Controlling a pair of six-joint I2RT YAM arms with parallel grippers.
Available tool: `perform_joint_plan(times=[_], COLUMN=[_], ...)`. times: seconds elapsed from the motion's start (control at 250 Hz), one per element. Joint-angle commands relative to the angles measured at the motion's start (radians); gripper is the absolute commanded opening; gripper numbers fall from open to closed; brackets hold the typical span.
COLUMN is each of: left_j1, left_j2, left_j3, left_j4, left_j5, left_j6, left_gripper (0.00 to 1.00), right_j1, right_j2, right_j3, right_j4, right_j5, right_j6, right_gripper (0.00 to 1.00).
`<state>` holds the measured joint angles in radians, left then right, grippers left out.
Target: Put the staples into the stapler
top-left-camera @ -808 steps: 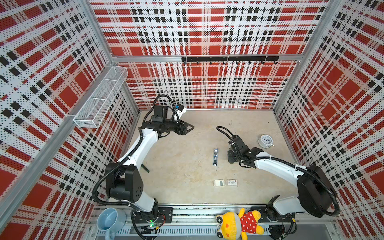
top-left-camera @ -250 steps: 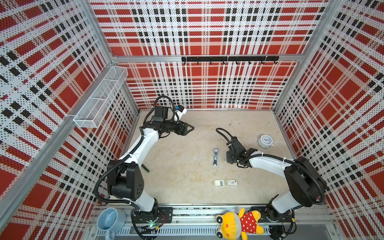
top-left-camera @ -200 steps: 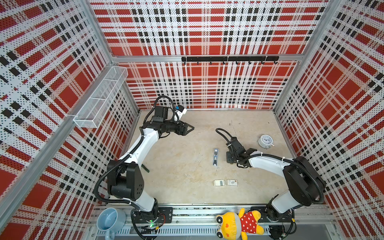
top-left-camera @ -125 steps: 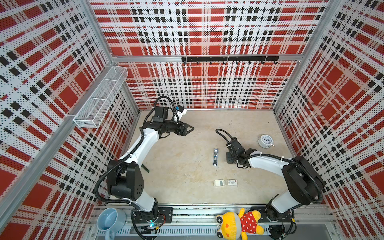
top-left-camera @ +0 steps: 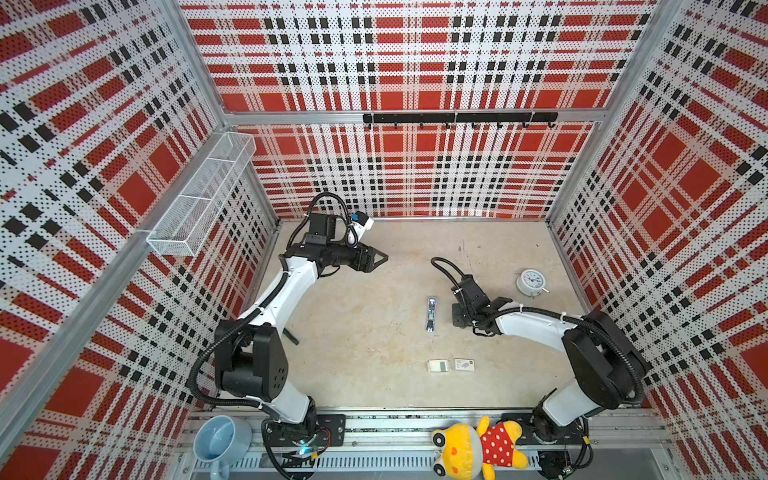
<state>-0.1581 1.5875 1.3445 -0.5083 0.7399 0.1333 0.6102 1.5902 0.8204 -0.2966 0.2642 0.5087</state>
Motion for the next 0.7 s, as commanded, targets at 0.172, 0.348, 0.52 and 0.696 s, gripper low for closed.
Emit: perform_joint_plan(times=[0.172, 0.348, 0.52, 0.696], left_j1=[0.009, 0.009, 0.008, 0.008], left_j2=[0.003, 0.003, 0.007, 0.004], left_j3=[-0.013, -0.015, -0.015, -0.015], left_j4=[0.010, 0.011, 0.012, 0.013], left_j5=[0.020, 0.021, 0.023, 0.021], left_j6=[0.007, 0.008, 0.007, 0.012], left_gripper=[0.77, 0.77, 0.77, 0.77], right_j1=[-0.001, -0.001, 0.000, 0.002], right_j2=[0.019, 0.007, 0.013, 0.008], right_j3=[-0.013, -0.014, -0.017, -0.025], right_j4=[0.005, -0.004, -0.006, -0.003], right_j5=[0.011, 0.022, 0.019, 0.022], right_j6=[0.007, 0.006, 0.010, 0.019], right_gripper=[0.06, 0.07, 0.07, 0.08])
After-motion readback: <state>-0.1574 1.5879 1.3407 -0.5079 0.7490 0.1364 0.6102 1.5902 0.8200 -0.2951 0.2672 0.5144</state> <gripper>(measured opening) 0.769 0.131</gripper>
